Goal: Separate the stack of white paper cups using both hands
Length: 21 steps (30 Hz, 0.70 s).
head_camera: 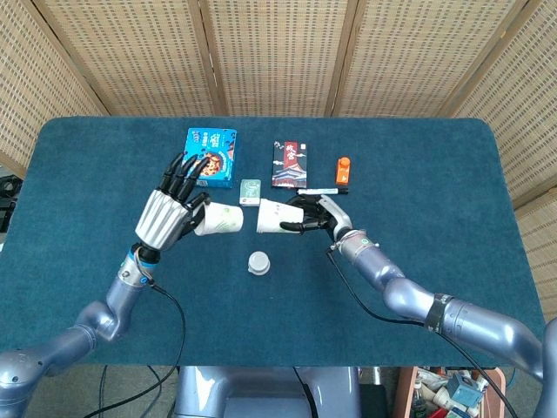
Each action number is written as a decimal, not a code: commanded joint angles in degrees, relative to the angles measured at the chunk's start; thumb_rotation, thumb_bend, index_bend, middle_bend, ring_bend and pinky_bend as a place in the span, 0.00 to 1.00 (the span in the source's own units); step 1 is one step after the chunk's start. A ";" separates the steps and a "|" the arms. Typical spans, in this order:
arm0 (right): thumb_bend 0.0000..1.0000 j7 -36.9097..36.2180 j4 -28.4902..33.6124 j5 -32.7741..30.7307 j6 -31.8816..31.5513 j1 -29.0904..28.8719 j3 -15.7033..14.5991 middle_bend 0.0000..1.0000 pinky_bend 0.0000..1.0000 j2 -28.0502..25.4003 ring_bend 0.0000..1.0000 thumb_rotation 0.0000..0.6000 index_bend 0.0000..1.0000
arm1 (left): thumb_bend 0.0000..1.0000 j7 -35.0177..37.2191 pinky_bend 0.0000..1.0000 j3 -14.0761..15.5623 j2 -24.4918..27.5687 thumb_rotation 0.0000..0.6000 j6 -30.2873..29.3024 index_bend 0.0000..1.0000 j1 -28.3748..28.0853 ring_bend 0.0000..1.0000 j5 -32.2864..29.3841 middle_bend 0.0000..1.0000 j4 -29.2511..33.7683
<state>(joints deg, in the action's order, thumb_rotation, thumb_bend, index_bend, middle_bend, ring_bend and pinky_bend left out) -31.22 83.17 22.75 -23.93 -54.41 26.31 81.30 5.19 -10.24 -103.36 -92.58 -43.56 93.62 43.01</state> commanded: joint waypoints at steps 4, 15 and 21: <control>0.43 0.48 -0.69 1.96 0.25 1.98 -1.29 0.58 0.63 -1.71 0.47 1.00 0.56 | 0.55 2.81 0.00 0.94 3.87 1.00 -2.69 0.73 3.32 0.00 -0.31 0.00 -0.88; 0.43 14.12 -3.52 10.91 -12.88 3.21 -10.24 0.58 0.63 -1.17 0.47 1.00 0.56 | 0.55 2.17 0.00 9.79 16.23 1.00 13.01 0.73 6.25 0.00 0.76 0.00 1.94; 0.43 24.11 -5.91 16.23 -19.85 3.47 -14.74 0.58 0.62 0.37 0.47 1.00 0.56 | 0.55 -3.80 0.00 11.60 21.19 1.00 22.41 0.73 5.33 0.00 -0.53 0.00 8.32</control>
<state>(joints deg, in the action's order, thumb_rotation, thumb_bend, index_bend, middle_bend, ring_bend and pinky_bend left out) -11.18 78.76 36.06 -40.96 -51.19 14.09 80.68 4.35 -0.17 -84.91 -73.89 -37.87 93.72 48.23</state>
